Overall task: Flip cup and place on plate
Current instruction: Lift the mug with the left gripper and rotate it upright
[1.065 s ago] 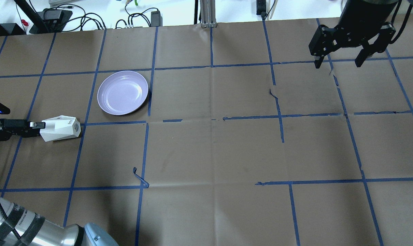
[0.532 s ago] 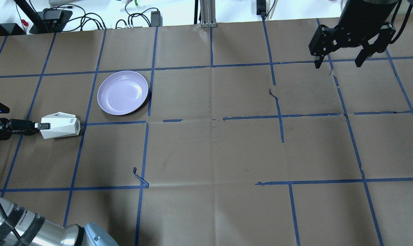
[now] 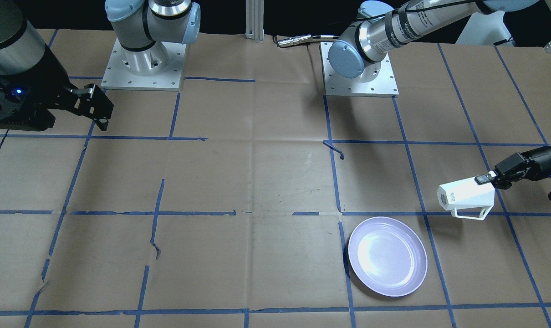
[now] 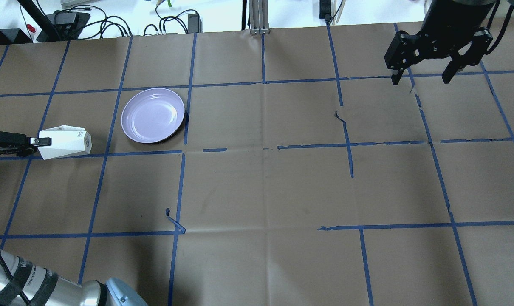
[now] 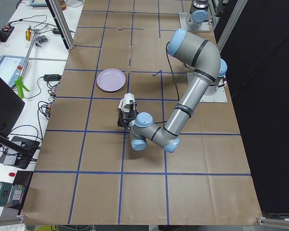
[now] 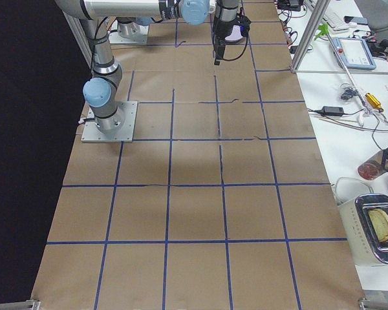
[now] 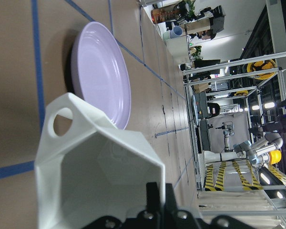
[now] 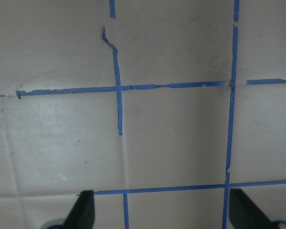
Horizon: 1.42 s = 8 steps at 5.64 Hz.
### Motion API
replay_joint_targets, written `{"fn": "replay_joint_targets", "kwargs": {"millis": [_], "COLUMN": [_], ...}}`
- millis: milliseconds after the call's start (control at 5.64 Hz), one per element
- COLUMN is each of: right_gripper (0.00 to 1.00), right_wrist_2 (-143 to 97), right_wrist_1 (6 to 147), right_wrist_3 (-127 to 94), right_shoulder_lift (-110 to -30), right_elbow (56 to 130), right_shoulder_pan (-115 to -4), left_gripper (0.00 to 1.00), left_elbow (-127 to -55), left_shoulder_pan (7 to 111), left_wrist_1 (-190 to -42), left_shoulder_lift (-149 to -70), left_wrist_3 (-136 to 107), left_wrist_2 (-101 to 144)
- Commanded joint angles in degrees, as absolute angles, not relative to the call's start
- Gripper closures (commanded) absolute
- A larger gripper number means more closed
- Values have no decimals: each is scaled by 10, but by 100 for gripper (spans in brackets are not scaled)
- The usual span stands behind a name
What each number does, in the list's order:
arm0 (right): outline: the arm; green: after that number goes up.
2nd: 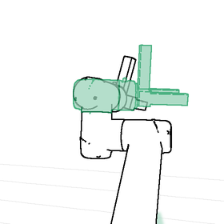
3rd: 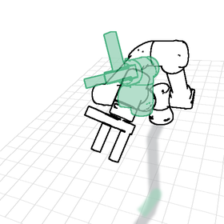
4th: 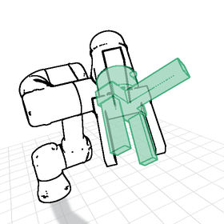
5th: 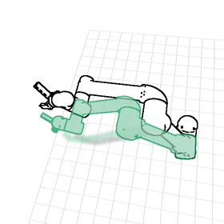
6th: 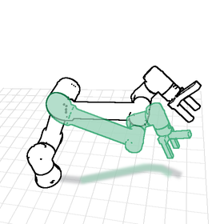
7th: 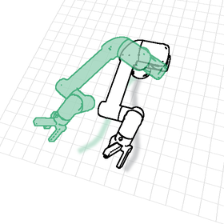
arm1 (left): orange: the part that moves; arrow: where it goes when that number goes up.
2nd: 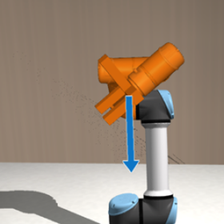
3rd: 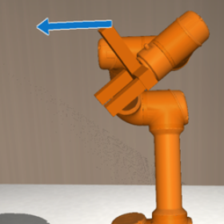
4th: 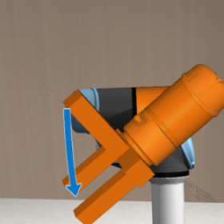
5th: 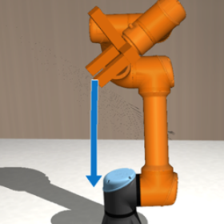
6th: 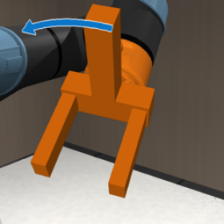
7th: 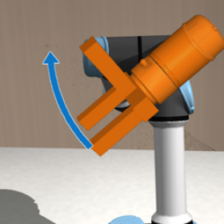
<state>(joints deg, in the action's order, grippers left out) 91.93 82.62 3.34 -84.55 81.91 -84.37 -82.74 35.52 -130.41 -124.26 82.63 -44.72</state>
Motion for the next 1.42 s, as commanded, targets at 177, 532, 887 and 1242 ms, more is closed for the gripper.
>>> {"fn": "replay_joint_targets", "kwargs": {"millis": [177,532,887,1242], "right_gripper": [0,0,0,0], "right_wrist_2": [919,919,919,919], "right_wrist_1": [826,826,826,826], "right_wrist_3": [33,33,33,33], "right_shoulder_lift": [-846,-846,-846,-846], "right_elbow": [819,819,819,819], "right_shoulder_pan": [-844,-844,-844,-844], "left_gripper": [98,98,98,98], "left_elbow": [-814,-795,-795,-795], "left_shoulder_pan": [359,428,573,758], "left_wrist_1": [-1405,-1229,-1098,-987], "left_shoulder_lift": [-1146,-1054,-972,-961], "left_wrist_3": [772,579,354,116], "left_wrist_2": [-448,-577,-713,-856]}}
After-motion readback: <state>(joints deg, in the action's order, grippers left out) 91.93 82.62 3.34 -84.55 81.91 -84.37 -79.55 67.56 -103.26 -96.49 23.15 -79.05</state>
